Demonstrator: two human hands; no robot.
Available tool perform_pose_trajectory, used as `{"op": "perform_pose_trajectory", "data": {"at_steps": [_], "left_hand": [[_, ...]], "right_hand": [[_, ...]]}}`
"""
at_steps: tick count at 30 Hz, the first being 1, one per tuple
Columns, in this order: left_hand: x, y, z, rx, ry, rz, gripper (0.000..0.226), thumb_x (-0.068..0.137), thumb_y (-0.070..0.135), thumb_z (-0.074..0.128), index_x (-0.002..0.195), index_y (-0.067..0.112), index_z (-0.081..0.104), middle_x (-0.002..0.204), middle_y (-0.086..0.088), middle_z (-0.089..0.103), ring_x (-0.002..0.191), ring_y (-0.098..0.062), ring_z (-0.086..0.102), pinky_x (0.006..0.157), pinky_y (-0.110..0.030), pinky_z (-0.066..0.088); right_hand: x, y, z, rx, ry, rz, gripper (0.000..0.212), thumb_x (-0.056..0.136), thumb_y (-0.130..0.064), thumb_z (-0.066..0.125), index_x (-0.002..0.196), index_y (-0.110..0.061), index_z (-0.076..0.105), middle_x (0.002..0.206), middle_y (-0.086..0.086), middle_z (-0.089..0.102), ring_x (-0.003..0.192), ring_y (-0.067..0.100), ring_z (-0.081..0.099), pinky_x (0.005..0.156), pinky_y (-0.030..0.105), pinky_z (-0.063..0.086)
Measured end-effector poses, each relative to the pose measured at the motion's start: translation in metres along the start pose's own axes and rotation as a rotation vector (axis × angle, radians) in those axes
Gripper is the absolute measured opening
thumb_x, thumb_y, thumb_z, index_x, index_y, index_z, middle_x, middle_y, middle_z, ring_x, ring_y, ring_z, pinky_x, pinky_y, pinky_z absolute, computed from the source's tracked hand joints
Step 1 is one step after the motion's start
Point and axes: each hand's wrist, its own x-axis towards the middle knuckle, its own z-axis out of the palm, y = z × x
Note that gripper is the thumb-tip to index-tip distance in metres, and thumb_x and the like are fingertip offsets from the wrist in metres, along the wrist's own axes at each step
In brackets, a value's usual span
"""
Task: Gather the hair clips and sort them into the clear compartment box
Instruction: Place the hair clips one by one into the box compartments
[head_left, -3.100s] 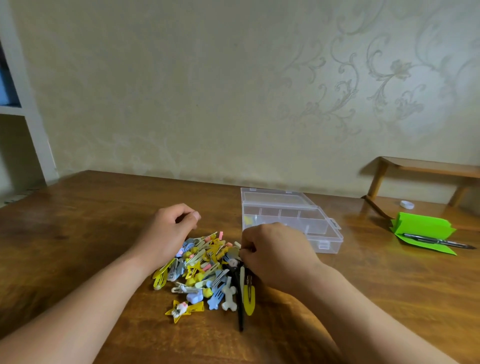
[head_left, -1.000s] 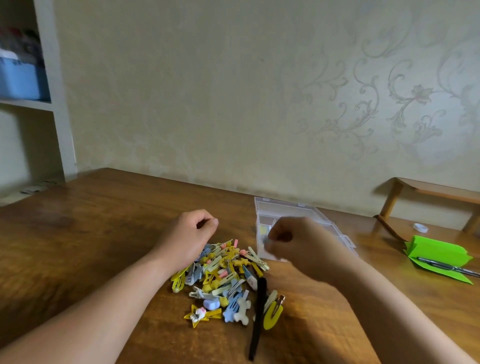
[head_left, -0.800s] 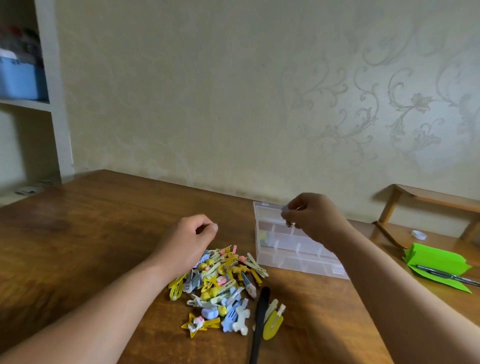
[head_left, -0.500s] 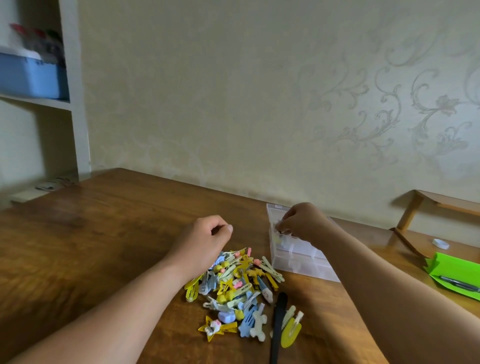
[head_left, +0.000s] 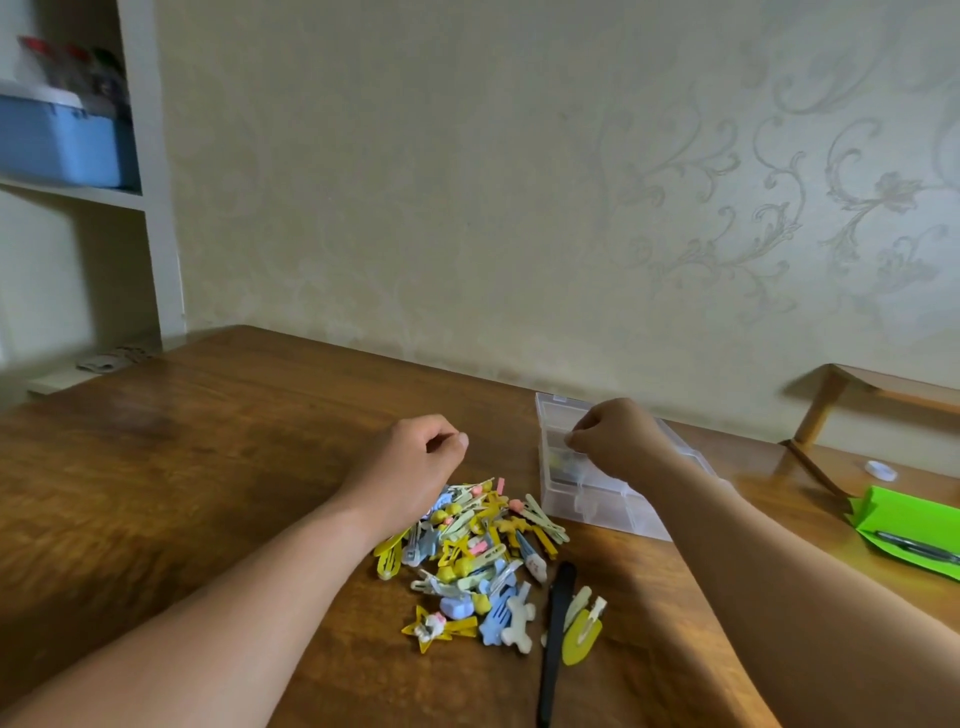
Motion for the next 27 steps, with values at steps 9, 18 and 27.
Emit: {"op": "perform_pose_trajectory", "data": {"at_steps": [9,18,27], "left_hand": [[-0.001,0.001,0.000,0.030,0.004,0.013,0.027,0.109,0.045,0.054,0.099,0.030,0.074,0.095,0.005,0.076,0.094,-0.016,0.070,0.090,-0.049,0.059],[-0.003,0.002,-0.002,0.003,0.031,0.012,0.025,0.108,0.041,0.058,0.099,0.028,0.078,0.095,0.009,0.078,0.096,-0.015,0.072,0.095,-0.047,0.059],[-0.004,0.003,0.000,0.004,0.035,0.011,0.023,0.109,0.038,0.058,0.099,0.029,0.077,0.095,0.008,0.077,0.095,-0.016,0.072,0.093,-0.047,0.058]], "right_hand": [[-0.061,-0.001,-0.027,0.194,0.178,-0.236,0.010,0.101,-0.025,0.067,0.099,-0.024,0.076,0.092,-0.009,0.076,0.073,0.007,0.064,0.061,0.021,0.045],[-0.119,0.011,-0.021,0.033,-0.035,-0.362,0.012,0.101,-0.027,0.065,0.099,-0.029,0.077,0.088,-0.013,0.075,0.073,0.004,0.068,0.068,0.024,0.055],[-0.123,0.007,-0.013,-0.271,-0.107,-0.433,0.021,0.102,-0.041,0.062,0.110,-0.031,0.079,0.103,-0.011,0.076,0.088,0.012,0.068,0.077,0.033,0.062]]}}
